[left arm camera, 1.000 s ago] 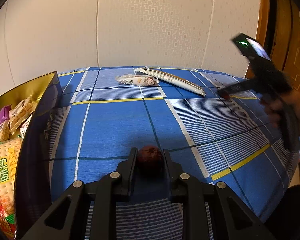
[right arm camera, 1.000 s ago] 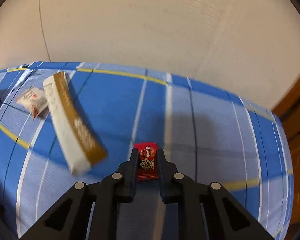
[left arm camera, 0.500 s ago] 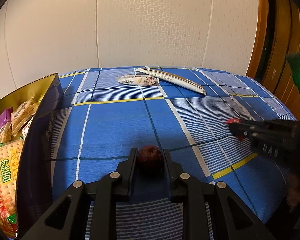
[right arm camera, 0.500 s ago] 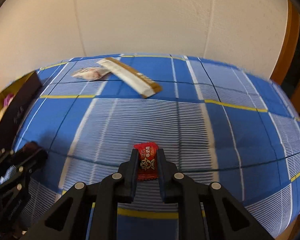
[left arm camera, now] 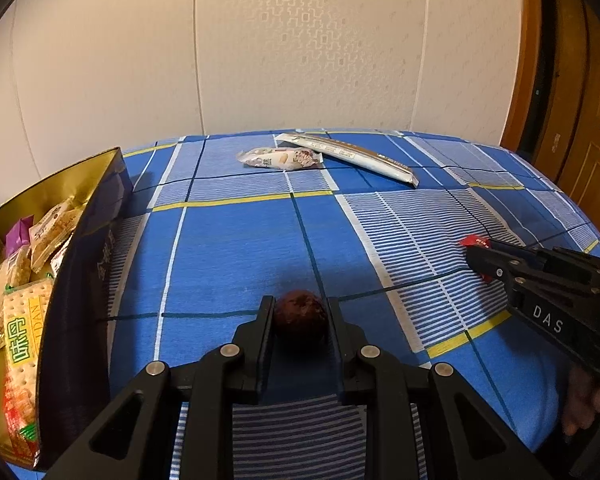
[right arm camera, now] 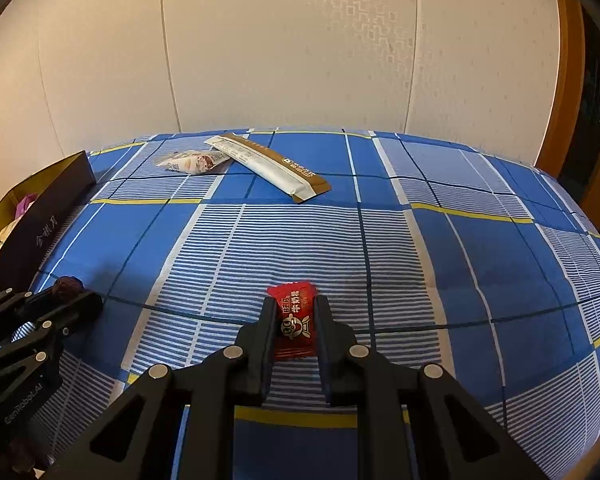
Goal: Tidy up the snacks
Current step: 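Carry the red date into the gold tray and open the left gripper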
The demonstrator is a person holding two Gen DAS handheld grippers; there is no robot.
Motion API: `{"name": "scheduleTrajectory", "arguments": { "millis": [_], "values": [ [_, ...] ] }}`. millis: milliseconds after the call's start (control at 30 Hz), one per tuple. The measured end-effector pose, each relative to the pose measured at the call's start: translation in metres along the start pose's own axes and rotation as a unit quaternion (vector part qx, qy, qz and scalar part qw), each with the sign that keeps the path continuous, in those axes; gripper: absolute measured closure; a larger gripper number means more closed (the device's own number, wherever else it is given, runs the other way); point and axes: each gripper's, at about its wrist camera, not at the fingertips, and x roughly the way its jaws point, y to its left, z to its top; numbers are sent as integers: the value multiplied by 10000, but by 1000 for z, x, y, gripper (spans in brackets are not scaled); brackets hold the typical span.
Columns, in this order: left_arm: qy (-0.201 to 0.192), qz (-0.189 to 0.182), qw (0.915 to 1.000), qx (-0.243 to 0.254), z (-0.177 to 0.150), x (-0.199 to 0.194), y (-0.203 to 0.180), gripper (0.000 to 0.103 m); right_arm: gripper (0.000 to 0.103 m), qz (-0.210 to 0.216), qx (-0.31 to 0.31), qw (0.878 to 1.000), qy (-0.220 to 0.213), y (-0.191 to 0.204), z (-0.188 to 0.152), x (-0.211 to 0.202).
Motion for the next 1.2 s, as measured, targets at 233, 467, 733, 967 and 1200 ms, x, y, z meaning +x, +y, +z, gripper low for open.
{"name": "scheduleTrajectory", "arguments": {
  "millis": [233, 467, 733, 967, 1200],
  "values": [
    [30, 26, 10000, -42, 5, -10, -2, 80, 85, 3, -1, 10000, -20, 0, -2, 0],
    [-193, -149, 9996, -130, 18, -42, -4, 80, 85, -13, -15, 10000, -32, 0, -2, -1],
    [-351, -235, 9980, -465, 26, -72, 13, 80, 85, -55, -41, 10000, -50, 1, -3, -1],
    [-457, -107, 9970, -622, 23, -92, 32, 80, 85, -102, -73, 9999, -72, 3, -3, -1],
    [-484, 15, 9955, -816, 16, -100, 51, 79, 85, -155, -118, 9998, -102, 4, -4, -1]
  ]
}}
